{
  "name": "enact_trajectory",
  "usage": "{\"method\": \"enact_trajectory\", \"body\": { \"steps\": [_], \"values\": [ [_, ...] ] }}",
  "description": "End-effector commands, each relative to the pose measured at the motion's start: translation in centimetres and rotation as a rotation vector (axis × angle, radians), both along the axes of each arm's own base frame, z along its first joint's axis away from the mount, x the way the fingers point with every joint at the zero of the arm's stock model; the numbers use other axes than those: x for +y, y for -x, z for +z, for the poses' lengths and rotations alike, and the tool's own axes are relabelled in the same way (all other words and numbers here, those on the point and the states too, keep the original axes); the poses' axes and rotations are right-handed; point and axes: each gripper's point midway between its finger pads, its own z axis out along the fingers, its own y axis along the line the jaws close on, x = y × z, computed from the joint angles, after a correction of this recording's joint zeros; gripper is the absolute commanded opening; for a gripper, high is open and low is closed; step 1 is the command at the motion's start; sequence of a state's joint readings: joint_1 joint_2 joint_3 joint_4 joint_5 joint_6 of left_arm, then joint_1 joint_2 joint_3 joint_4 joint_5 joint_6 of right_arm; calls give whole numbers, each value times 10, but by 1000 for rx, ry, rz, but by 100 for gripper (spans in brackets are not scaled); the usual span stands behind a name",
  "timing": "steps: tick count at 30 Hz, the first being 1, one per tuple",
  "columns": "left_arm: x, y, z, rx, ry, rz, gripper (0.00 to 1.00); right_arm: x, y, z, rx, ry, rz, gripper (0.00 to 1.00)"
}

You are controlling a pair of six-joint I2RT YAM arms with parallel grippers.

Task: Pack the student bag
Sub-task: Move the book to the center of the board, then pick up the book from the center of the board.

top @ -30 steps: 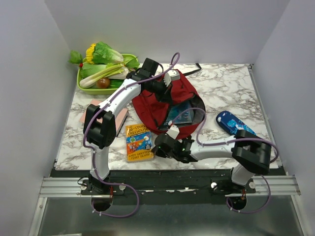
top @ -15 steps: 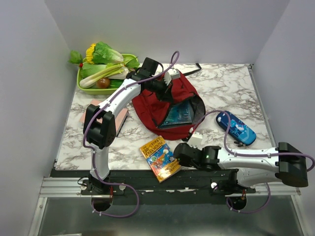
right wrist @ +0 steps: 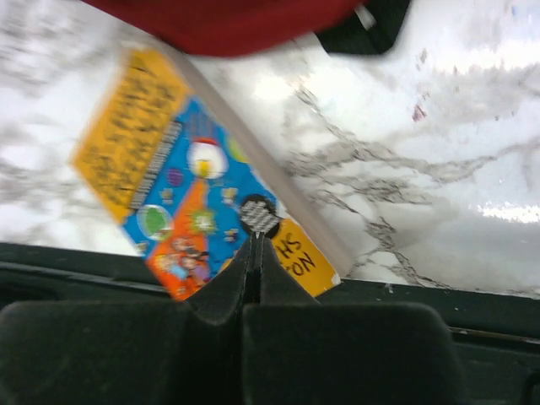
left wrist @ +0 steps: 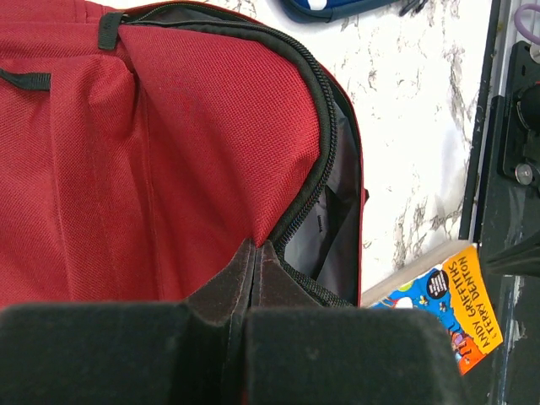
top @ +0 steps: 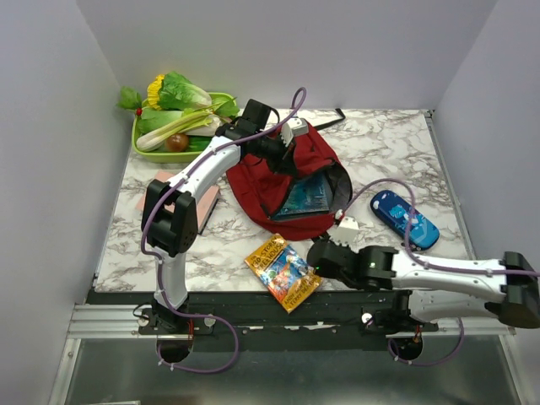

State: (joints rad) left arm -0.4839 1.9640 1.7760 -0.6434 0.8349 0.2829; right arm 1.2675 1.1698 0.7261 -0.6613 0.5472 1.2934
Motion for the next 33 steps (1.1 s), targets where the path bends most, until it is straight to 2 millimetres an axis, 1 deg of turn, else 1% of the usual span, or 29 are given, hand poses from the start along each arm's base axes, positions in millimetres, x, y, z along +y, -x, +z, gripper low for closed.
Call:
{"method": "enact_trajectory", "body": {
  "steps": [1,2,4,5,6,7,8,9,10,11,12,13,14,15,16,18,19,20,22,23,25,26,27,29,30,31,33],
  "values": [
    [3,5,20,-32,37,-11,0,-6,-27,75,-220,-129,-16,1],
    [2,5,20,-33,39,-12,0,-3,-29,101,-266,-195,8,1],
    [1,3,20,-28,44,-8,0,-1,-29,125,-310,-237,44,1],
    [1,3,21,-29,47,-6,0,-3,-28,135,-327,-242,64,1],
    [0,2,20,-28,49,-5,0,-2,-28,149,-343,-261,76,1],
    [0,2,22,-29,52,-5,0,-2,-28,153,-350,-258,93,1],
    [0,3,21,-27,51,-5,0,-5,-27,149,-337,-239,104,1],
    [0,3,20,-25,52,-5,0,-5,-28,140,-315,-227,110,1],
    [0,3,20,-27,53,-5,0,-8,-27,117,-269,-193,113,4],
    [0,4,19,-23,52,-5,0,-5,-28,102,-216,-213,125,10],
    [0,4,19,-24,53,-4,0,-2,-28,92,-201,-220,141,25],
    [1,4,19,-24,52,-3,0,-4,-26,64,-169,-191,161,52],
    [1,5,17,-19,48,2,0,7,-32,65,-186,-244,186,58],
    [1,4,18,-22,50,4,0,9,-35,59,-185,-248,193,64],
    [1,4,18,-21,50,5,0,11,-38,46,-173,-230,205,77],
    [0,3,18,-14,49,8,0,18,-46,35,-182,-211,246,85],
    [0,3,19,-14,50,9,0,22,-49,31,-182,-197,260,92],
    [0,3,20,-16,50,10,0,33,-53,24,-176,-168,300,95],
    [0,3,20,-12,50,10,0,44,-55,15,-159,-150,336,99],
    [0,3,22,-15,49,10,0,50,-57,4,-137,-121,360,100],
    [1,4,21,-6,47,9,0,60,-62,1,-131,-103,375,100],
    [0,4,24,-13,51,6,0,64,-64,-2,-129,-98,390,100],
    [1,4,24,-11,51,8,0,67,-66,-12,-116,-67,409,100],
    [0,5,26,-10,54,3,0,69,-66,-22,-101,-34,432,100],
    [0,5,26,-7,54,2,0,66,-66,-34,-80,9,449,100],
    [0,6,26,-5,54,1,0,67,-67,-38,-70,31,447,99],
    [0,6,27,-5,58,-1,0,60,-66,-48,-49,93,462,98]
  ]
}}
